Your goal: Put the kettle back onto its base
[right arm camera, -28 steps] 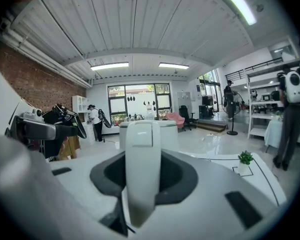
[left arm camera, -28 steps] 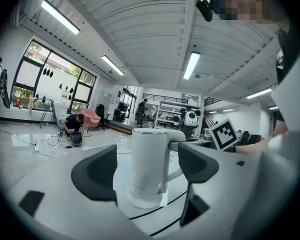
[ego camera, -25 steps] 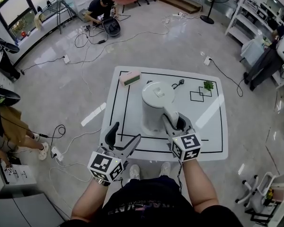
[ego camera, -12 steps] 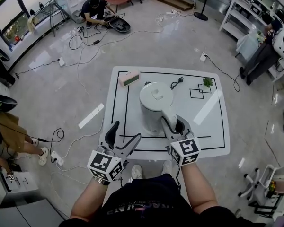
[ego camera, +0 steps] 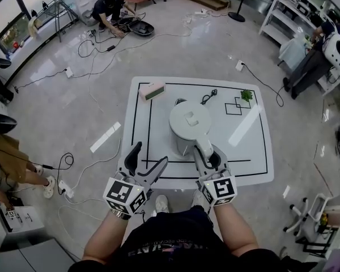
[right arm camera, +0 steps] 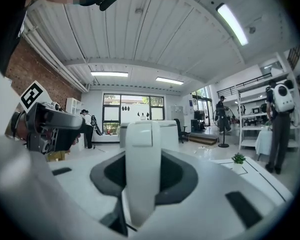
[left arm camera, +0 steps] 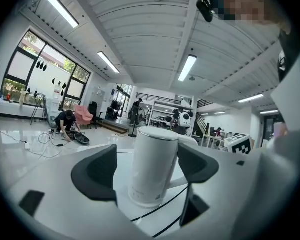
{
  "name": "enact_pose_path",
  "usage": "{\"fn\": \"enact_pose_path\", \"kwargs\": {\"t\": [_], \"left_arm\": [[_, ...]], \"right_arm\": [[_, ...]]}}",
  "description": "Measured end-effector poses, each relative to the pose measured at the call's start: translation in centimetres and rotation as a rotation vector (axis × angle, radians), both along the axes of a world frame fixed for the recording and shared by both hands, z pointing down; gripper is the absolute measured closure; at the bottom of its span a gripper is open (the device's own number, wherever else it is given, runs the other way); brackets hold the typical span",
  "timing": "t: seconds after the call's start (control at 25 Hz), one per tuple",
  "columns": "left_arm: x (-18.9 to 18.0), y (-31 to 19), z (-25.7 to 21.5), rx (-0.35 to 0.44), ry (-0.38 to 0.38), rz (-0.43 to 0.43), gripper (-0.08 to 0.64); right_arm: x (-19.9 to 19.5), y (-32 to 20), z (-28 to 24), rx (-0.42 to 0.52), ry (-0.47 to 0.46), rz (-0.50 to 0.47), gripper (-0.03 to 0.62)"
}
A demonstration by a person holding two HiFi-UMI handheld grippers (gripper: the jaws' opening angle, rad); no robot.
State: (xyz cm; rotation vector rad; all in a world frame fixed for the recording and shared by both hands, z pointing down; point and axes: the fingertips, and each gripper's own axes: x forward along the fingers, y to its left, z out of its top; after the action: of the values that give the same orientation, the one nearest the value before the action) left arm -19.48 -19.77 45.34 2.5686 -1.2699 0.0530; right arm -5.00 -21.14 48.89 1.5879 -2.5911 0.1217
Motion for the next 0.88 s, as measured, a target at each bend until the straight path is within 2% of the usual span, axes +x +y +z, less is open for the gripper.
{"fn": "enact_pose_path", "kwargs": {"t": [0.48,0.64,0.88], "left_arm": [[0.1,0.2,-0.2,0.008,-0.008,0.003,0.184],[0.2,0.0,-0.1,0.006,-0.011,0.006,0.184],[0.6,-0.2,-0.2,0.008,-0.009,0.019,0.184]], "right_arm": [[0.7,1.1,0.1,0.028,-0.043,0.029,0.476],[0.5,1.9,0.4,0.037,-0.026,0.025,0.476],[0.3,1.7,1.5,0.012,-0.027,0.02,0.476]]}}
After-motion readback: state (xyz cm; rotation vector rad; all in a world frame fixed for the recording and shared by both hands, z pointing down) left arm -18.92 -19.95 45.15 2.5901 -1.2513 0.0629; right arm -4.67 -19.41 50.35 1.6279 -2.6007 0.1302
